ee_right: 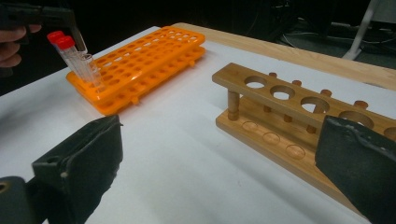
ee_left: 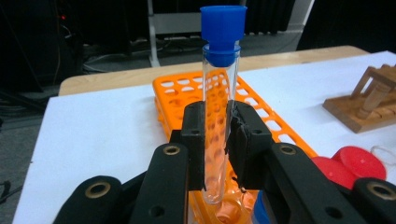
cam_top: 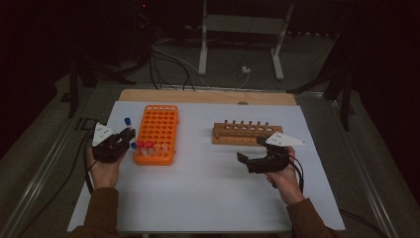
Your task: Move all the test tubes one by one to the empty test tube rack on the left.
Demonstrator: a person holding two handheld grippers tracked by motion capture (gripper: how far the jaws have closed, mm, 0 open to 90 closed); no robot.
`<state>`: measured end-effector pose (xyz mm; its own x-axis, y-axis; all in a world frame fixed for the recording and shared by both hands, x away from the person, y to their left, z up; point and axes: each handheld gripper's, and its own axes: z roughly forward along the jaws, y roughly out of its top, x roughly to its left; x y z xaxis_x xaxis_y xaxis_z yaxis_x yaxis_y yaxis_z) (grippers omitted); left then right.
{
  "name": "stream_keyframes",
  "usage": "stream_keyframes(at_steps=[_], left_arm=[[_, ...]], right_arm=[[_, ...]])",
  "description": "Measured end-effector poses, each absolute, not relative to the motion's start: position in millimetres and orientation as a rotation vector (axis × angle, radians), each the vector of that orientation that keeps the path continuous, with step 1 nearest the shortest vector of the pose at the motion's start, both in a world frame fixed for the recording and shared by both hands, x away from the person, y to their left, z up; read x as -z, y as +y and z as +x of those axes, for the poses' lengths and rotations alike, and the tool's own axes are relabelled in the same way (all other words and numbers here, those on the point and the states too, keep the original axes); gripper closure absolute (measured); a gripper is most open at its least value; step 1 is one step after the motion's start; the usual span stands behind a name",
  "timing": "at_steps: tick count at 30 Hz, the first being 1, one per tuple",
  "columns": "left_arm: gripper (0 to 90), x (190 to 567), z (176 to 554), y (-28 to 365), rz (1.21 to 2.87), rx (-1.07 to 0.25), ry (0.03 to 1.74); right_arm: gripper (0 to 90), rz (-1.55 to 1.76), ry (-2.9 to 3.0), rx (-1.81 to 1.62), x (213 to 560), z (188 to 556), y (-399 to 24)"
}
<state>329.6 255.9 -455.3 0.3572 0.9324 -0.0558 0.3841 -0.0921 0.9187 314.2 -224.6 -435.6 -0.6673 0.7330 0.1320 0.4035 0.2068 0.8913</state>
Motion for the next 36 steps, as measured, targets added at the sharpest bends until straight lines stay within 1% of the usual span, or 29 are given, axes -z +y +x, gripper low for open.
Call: stream_keyframes(at_steps=[8,19,30,36], left_arm=[[77.1,466,334,257,1.697,-0.669,1.195],[77.2,470,333,261,1.676,-0.580,1.171],[77.2,470,332,267,1.707,-0.564,1.145],[77.2,465,336,268,1.770,-0.539,1.123]], right_arm=[[1.3,1.069,2.165,-1.447,436,314,-225],[1.3,1.072,2.173,-1.439,438,315,-223],[1.3,1.074,2.178,-1.438,440,315,-223],[1.4,1.080,2.178,-1.436,440,316,-223]])
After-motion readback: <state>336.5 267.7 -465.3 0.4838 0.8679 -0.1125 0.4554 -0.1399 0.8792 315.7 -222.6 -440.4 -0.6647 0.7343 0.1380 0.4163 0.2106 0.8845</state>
